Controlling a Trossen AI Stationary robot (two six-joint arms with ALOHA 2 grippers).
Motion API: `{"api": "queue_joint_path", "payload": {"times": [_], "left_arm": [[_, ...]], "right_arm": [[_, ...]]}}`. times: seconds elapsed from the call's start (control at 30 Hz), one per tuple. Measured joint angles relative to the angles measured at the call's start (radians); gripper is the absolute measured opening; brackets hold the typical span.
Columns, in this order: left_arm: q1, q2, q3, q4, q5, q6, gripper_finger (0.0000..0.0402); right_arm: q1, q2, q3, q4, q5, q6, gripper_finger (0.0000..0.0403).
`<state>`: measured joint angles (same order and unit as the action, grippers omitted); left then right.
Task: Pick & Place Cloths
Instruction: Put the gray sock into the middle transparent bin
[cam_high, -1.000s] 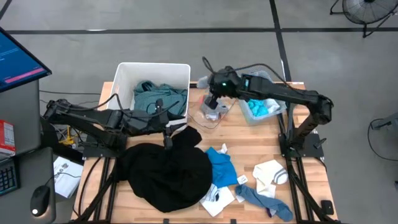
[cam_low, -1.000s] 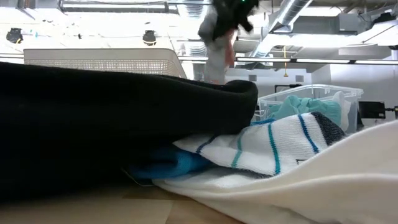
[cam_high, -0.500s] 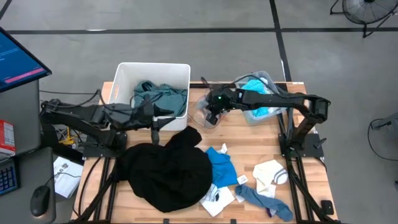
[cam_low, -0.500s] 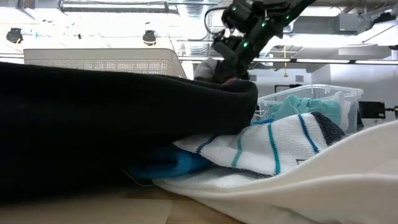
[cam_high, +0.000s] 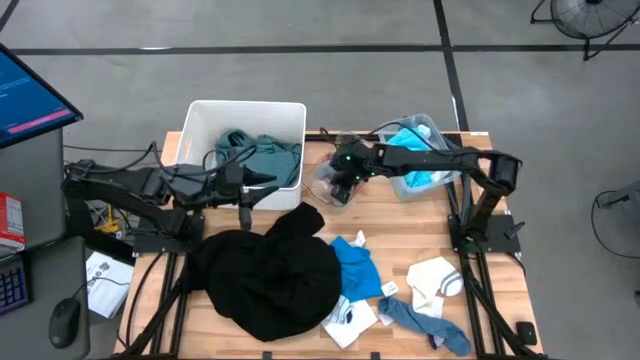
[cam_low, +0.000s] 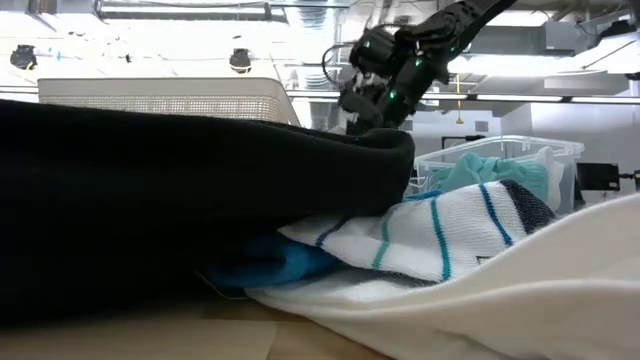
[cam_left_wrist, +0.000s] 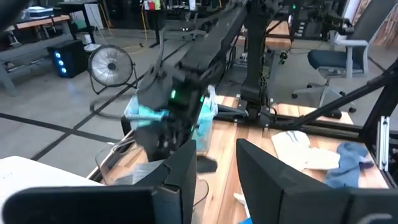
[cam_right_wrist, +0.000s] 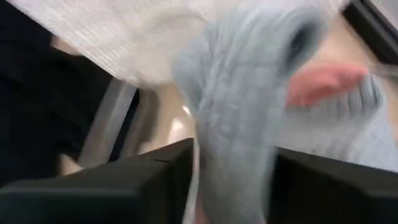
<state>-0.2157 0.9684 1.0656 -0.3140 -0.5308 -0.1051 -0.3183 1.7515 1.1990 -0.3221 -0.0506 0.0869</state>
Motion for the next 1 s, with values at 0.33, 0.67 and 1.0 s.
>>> {"api": "queue_joint_path", "payload": {"times": [0.33, 0.67, 1.0], "left_arm": [[0.000, 0.001, -0.004, -0.002, 0.000, 0.002, 0.0099], [0.000, 0.001, -0.004, -0.002, 0.000, -0.005, 0.0099], [0.000, 0.001, -0.004, -0.002, 0.001, -0.008, 0.0099]], "right_arm": [[0.017, -0.178, 0.000, -0.075, 0.000, 0.035, 0.0277], [0.026, -0.233, 0.001, 0.081, 0.104, 0.111, 0.0147], [0.021, -0.022, 0.000, 0.230, -0.033, 0.128, 0.0025]]}}
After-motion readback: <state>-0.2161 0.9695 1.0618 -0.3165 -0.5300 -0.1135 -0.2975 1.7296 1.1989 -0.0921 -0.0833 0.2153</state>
